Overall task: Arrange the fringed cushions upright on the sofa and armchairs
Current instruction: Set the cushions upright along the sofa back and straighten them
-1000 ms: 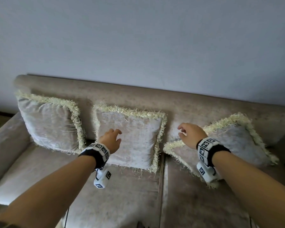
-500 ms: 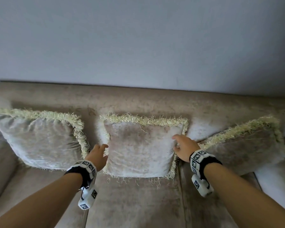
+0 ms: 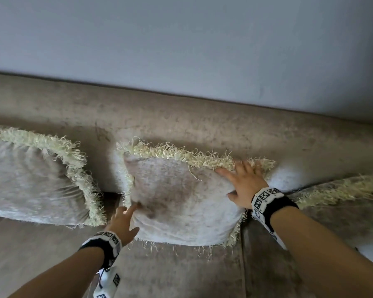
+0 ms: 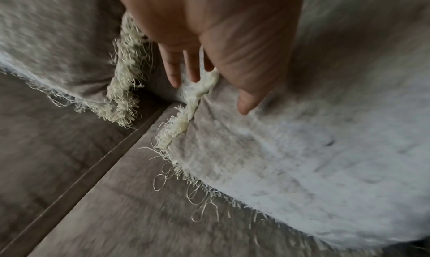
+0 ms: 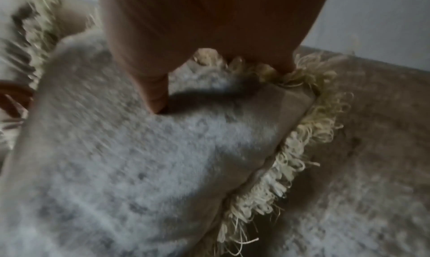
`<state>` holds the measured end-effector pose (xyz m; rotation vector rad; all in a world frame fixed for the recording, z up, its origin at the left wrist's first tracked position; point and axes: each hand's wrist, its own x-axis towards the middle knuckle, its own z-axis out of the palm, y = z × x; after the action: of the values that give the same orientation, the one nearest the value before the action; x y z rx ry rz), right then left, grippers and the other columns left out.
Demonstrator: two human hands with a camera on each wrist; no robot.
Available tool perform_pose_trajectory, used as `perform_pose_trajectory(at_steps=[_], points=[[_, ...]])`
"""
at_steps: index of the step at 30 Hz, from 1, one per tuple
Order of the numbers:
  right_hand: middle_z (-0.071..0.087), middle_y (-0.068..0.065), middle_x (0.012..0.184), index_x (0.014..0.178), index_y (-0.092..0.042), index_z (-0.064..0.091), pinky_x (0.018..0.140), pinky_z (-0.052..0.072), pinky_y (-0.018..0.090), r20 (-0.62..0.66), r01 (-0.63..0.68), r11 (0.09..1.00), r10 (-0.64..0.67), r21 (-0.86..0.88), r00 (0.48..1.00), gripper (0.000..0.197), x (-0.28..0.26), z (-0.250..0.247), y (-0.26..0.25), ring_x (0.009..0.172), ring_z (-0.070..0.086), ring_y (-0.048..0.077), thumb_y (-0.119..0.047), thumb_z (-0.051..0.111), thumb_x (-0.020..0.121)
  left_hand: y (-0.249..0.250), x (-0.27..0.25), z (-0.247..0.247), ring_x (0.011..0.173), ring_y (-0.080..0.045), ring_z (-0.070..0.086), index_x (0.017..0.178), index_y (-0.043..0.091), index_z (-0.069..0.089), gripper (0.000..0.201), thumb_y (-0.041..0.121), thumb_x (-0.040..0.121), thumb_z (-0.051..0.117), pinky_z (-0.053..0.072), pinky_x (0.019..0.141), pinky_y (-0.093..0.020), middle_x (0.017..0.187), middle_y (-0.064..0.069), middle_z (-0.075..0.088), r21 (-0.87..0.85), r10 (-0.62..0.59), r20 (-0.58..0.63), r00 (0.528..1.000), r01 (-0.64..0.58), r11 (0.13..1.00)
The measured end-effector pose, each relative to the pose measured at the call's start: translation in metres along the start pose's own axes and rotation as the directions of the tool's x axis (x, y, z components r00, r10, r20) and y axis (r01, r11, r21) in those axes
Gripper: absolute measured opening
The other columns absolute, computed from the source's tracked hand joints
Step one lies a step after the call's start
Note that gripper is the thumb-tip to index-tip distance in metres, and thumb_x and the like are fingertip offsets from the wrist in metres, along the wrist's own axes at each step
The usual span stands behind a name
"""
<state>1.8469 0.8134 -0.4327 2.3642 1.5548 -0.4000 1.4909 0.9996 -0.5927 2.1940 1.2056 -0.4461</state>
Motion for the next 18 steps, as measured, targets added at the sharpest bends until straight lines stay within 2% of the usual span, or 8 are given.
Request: perform_pose_trajectory(at_steps=[4,6,8,10,12,14,16,18], points=[[0.015,0.018,0.151,0.144,-0.052,-0.005,0.111,0.007,0.068,-0.053,-0.004,0.999,0.002,-0.042,0.999,0.080,0.014,0.037,0.010,0.138,0.020,0.043,-0.056,0.050,0.086,-0.010,0.036,0.037,0.132,-0.035,0.040,0.140,0.034,0.012,0.102,0.049,0.063,0.077,0.040,0.107,-0.050,0.142,-0.012,0.029,-0.078,0.104,-0.060,0.993,-0.108,0.991],[0.031,0.022,0.138,0.147,-0.045,0.007,0.105,0.023,0.070,-0.102,0.011,0.994,-0.022,-0.105,0.995,0.078,0.017,0.054,0.011,0.124,0.039,0.044,-0.058,0.050,0.084,-0.015,0.045,0.051,0.139,-0.036,0.030,0.139,0.035,0.011,0.110,0.062,0.055,0.077,0.040,0.108,-0.052,0.146,-0.013,0.024,-0.117,0.113,-0.109,0.988,-0.126,0.985],[0.044,0.022,0.120,0.147,-0.038,0.023,0.091,0.041,0.064,-0.188,0.017,0.991,-0.043,-0.134,0.981,0.079,0.019,0.065,0.012,0.102,0.051,0.041,-0.057,0.057,0.077,-0.018,0.046,0.066,0.146,-0.036,0.014,0.149,0.029,0.008,0.125,0.073,0.051,0.073,0.026,0.115,-0.050,0.154,-0.019,0.010,-0.079,0.104,-0.088,0.991,-0.111,0.991],[0.043,0.019,0.112,0.145,-0.034,0.030,0.084,0.044,0.057,-0.284,0.029,0.989,-0.070,-0.143,0.956,0.080,0.022,0.076,0.015,0.091,0.052,0.037,-0.055,0.062,0.074,-0.019,0.050,0.080,0.147,-0.037,0.003,0.153,0.019,0.010,0.136,0.075,0.047,0.074,0.014,0.116,-0.050,0.157,-0.024,-0.001,-0.041,0.068,-0.098,0.993,-0.072,0.997],[0.043,0.018,0.107,0.144,-0.032,0.030,0.080,0.044,0.053,-0.334,0.057,0.989,-0.099,-0.134,0.937,0.082,0.026,0.083,0.018,0.087,0.049,0.034,-0.051,0.065,0.073,-0.019,0.063,0.093,0.142,-0.047,0.016,0.148,0.009,0.026,0.138,0.072,0.038,0.079,0.024,0.112,-0.055,0.153,-0.030,0.008,-0.076,0.024,-0.151,0.988,-0.035,0.996],[0.045,0.018,0.102,0.144,-0.031,0.029,0.078,0.044,0.051,-0.356,0.074,0.991,-0.109,-0.112,0.928,0.082,0.031,0.089,0.020,0.085,0.048,0.034,-0.047,0.067,0.073,-0.018,0.080,0.103,0.130,-0.055,0.034,0.141,0.003,0.034,0.134,0.058,0.032,0.091,0.038,0.104,-0.055,0.146,-0.029,0.013,-0.123,-0.037,-0.110,0.993,0.023,0.992],[0.045,0.016,0.099,0.144,-0.030,0.027,0.078,0.045,0.050,-0.355,0.085,0.992,-0.112,-0.090,0.928,0.080,0.034,0.093,0.022,0.084,0.047,0.032,-0.045,0.065,0.075,-0.018,0.093,0.109,0.123,-0.056,0.038,0.135,0.002,0.038,0.128,0.050,0.031,0.094,0.043,0.099,-0.054,0.141,-0.031,0.017,-0.168,-0.044,-0.093,0.995,0.028,0.985],[0.042,0.013,0.097,0.144,-0.030,0.027,0.078,0.045,0.048,-0.357,0.092,0.994,-0.109,-0.065,0.928,0.076,0.036,0.093,0.022,0.083,0.046,0.030,-0.044,0.060,0.077,-0.018,0.097,0.113,0.118,-0.053,0.043,0.135,0.003,0.037,0.120,0.046,0.038,0.094,0.045,0.096,-0.051,0.135,-0.033,0.032,-0.219,-0.050,-0.080,0.996,0.031,0.975]])
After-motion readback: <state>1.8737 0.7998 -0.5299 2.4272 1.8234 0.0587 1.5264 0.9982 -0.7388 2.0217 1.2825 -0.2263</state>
